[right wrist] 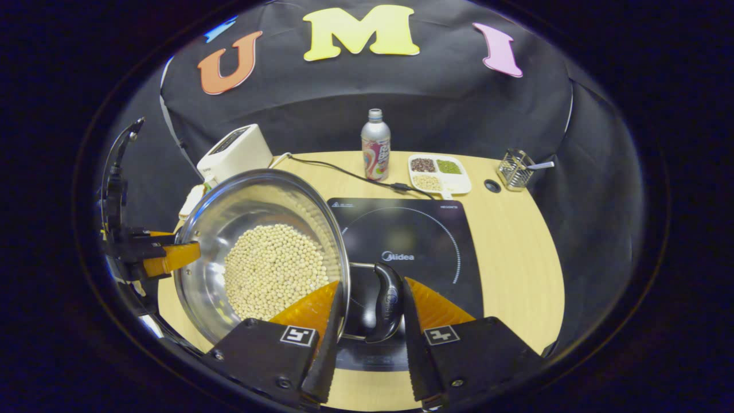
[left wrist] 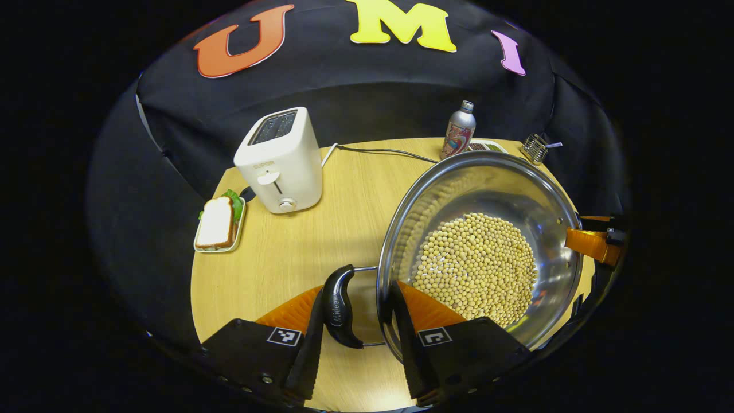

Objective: First push the handle of the pot to place it horizontally, then grasp the pot with both hands and set it on the induction cooktop.

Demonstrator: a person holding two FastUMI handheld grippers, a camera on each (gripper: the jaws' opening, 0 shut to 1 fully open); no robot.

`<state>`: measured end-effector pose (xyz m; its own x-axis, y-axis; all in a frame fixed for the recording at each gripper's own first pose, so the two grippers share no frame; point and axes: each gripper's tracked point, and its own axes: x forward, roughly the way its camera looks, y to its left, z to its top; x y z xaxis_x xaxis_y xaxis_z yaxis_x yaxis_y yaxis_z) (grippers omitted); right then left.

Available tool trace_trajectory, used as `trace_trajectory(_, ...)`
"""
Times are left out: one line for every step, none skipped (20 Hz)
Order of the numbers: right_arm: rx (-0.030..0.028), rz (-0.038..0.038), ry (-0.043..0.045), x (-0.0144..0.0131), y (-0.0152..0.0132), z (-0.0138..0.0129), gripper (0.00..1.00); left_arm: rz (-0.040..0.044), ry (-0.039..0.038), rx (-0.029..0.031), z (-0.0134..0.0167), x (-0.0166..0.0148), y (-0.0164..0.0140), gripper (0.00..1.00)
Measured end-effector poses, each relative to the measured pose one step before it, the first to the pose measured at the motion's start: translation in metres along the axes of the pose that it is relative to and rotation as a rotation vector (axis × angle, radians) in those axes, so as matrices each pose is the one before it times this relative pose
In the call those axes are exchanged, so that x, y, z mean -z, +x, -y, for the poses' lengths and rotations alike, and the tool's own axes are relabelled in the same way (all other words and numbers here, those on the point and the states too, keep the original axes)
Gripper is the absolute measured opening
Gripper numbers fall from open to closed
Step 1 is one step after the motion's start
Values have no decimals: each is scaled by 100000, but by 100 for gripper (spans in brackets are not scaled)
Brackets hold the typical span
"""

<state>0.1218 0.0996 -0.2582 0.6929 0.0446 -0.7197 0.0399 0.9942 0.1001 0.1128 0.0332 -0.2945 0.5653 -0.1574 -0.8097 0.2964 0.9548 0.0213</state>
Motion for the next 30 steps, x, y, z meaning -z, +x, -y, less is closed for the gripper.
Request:
trace_trajectory(598,181,348,-13,-98,882,55,198,645,617,857,-310,79,59)
trace_trajectory(507,27,733,-22,-56,885,55,389,-1,341,754,-307,268,59)
trace_trajectory(254,-169,640,-25,-107,924,52,65,55,211,880,-363,255,59)
trace_trajectory(327,-36,447,-174,51,929,53,117,373,409,970,-158,125,59)
trace_trajectory(107,-200,-51,-72,47,910,53,-134,365,225,785,-315,178,59)
trace_trajectory(150,-113,2,-233,87,886,53,-133,-352,99,829,-287,216,59)
trace_trajectory(214,132,-80,-263,159,932,53,-349,-375,308,802,-218,263,59)
trace_trajectory(109,-138,-89,-190,135,915,53,-252,-369,139,819,-181,259,59)
trace_trajectory(-22,-299,-400,-91,212,804,53,-192,-356,-17,661,-116,282,59)
trace_trajectory(-157,-484,-411,-74,213,733,53,-214,-218,-68,716,-197,233,59)
trace_trajectory(-148,-258,-226,-148,280,789,53,-435,-374,151,730,-36,258,59)
trace_trajectory(-105,-350,-120,-110,160,740,53,-348,-421,143,691,-106,215,59)
trace_trajectory(-1,-266,63,-224,618,551,53,-14,-334,125,654,-164,196,59)
trace_trajectory(-54,33,-35,-181,217,714,53,-313,-593,-92,726,-214,273,59)
trace_trajectory(-50,-451,-468,-38,251,693,53,-75,-497,31,629,-167,275,59)
trace_trajectory(-175,-273,-55,-151,279,679,53,-650,-334,-174,691,-118,304,49)
trace_trajectory(-216,-332,-147,-203,370,655,53,-118,-286,-177,532,-169,295,49)
trace_trajectory(-227,-569,-235,-85,300,622,55,-312,-248,-245,502,-57,285,59)
trace_trajectory(-231,-490,-247,-50,295,595,53,-446,-305,-99,585,-84,287,59)
trace_trajectory(-238,-267,-182,-184,320,549,53,-569,-400,-16,411,-62,289,59)
trace_trajectory(-239,-401,-181,-93,322,526,53,-330,-413,-86,383,-76,207,59)
trace_trajectory(-329,-455,-320,-145,311,379,53,-423,-279,-153,465,-48,286,59)
trace_trajectory(-374,-237,-185,-110,331,334,55,-391,-486,-149,277,-38,213,59)
trace_trajectory(-282,-564,-380,-42,266,333,53,-447,-105,-210,303,-35,228,59)
trace_trajectory(-388,-753,-376,-15,334,229,53,-507,-109,-369,106,-21,250,59)
trace_trajectory(-425,-659,-78,-192,328,183,55,-163,-94,-186,125,-132,119,59)
trace_trajectory(-460,10,-3,61,-114,316,53,-97,-156,-128,-2,-159,132,59)
trace_trajectory(-431,38,-394,-217,249,22,53,-138,-288,-319,55,-74,114,59)
trace_trajectory(-211,21,-338,-163,210,-41,53,-144,-98,-254,15,-173,128,59)
trace_trajectory(-221,-130,-468,-176,289,-10,53,-335,-310,-327,-65,-29,5,59)
